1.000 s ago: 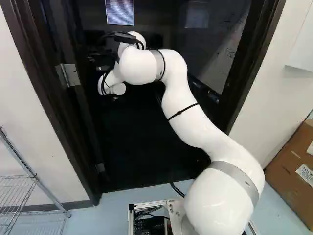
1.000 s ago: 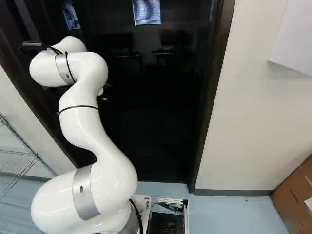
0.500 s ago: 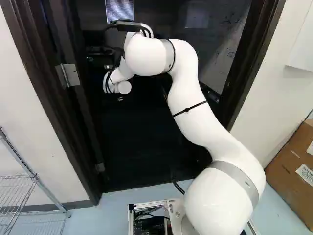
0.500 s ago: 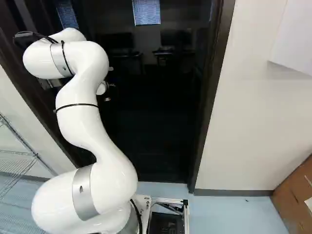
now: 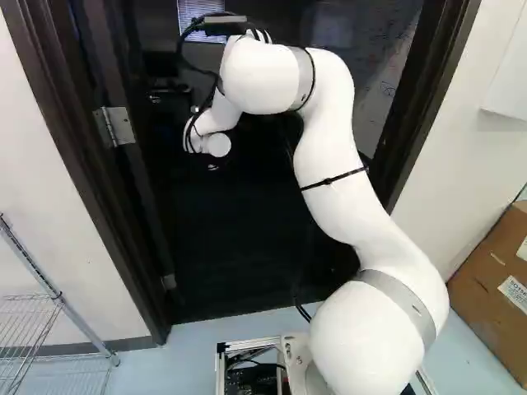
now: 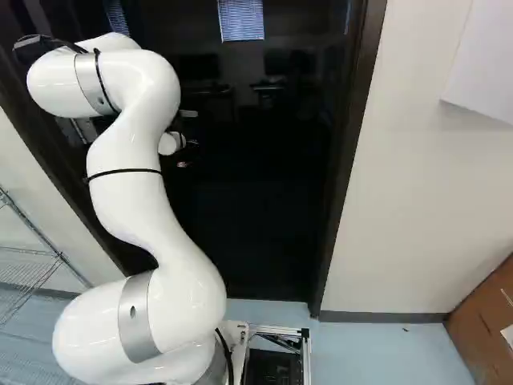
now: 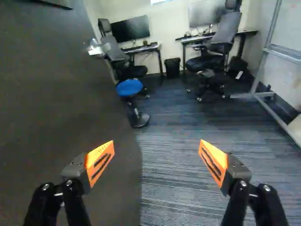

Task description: Open the door and move inside

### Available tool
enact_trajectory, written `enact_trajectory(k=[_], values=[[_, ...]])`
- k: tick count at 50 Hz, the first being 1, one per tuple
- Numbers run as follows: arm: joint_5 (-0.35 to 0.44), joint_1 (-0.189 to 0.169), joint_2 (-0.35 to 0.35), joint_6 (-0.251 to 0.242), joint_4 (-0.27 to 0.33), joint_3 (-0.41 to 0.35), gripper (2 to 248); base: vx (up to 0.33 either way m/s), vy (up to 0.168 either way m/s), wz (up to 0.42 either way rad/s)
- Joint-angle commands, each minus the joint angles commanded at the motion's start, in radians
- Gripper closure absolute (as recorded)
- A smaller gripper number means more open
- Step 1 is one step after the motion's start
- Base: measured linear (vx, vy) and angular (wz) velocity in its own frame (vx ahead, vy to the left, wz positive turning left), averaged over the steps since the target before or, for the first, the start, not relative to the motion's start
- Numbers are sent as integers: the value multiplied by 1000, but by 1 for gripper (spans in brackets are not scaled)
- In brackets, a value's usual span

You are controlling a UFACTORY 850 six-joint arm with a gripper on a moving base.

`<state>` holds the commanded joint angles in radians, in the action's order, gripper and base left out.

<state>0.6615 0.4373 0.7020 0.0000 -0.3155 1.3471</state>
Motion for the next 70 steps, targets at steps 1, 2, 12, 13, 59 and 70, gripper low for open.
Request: enact_trajectory(k=[1,2,12,13,59,70], values=[[0,-2,-4,0,-4,-6,3,0,0,0],[0,-3,-8,0,-8,-11,3,0,0,0],[0,-19,-50,0,-25,-69,3,0,0,0],[0,-20,-55,0,-25,-75,3,0,0,0],[-13,-95,-246,0,186,-327,3,0,0,0],[-13,-113,-294,0,249,-387,3,0,0,0]])
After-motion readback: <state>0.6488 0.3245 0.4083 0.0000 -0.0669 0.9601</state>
